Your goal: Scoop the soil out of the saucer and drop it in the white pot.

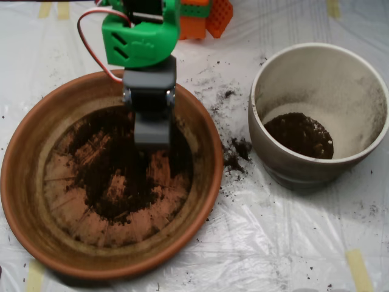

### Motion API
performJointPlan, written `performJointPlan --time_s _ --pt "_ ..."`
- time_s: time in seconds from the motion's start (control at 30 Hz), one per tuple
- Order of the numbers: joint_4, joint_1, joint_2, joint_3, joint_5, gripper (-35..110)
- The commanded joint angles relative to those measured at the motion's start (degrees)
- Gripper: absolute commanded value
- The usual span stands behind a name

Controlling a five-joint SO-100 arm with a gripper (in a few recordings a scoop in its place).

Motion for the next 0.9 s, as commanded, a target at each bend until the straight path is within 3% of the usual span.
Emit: performJointPlan --time_s 0.0,0.33,0.6,0.87 --pt "2.8 -2.0 11.7 -4.9 -1.1 -1" --pt "11.3 -13.6 19.2 -12.8 -1.3 -1" --pt "18.7 -29.1 11.7 -25.8 3.5 -1" --pt "18.8 -42.3 2.5 -29.4 5.2 -1"
